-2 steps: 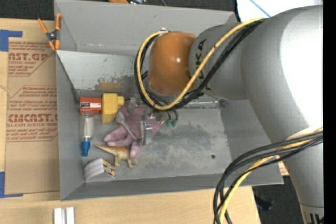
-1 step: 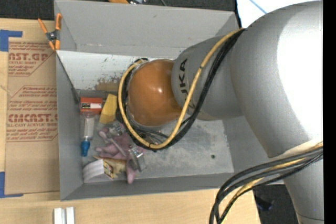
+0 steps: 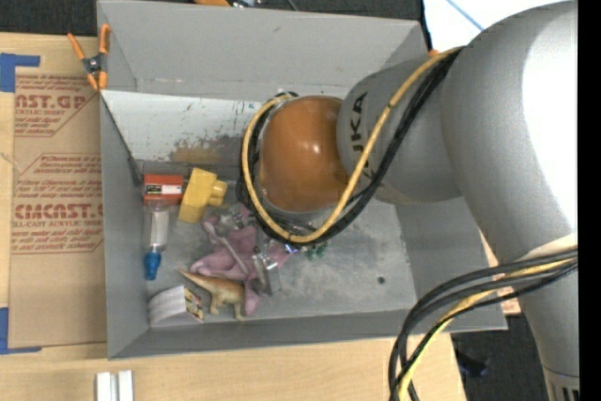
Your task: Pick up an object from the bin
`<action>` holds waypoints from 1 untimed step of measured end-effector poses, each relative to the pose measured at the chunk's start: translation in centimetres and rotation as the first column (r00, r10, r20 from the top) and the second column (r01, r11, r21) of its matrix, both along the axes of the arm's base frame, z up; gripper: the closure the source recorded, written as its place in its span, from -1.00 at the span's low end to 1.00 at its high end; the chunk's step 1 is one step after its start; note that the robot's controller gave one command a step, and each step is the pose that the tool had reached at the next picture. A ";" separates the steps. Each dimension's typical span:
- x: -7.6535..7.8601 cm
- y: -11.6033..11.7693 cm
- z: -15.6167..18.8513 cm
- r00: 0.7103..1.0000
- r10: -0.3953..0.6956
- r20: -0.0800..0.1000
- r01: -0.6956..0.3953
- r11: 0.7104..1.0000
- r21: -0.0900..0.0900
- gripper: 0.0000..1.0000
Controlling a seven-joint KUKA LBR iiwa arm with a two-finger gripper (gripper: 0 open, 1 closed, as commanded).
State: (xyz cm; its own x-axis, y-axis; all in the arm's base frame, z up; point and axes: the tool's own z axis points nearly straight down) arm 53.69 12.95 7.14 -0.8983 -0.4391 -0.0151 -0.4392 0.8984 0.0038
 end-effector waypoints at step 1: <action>-4.6 -1.8 0.1 0.936 0.352 0.021 -0.352 0.936 -0.004 1.00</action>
Offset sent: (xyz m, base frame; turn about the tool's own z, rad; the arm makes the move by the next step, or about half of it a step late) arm 0.0000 0.0000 0.0000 0.0000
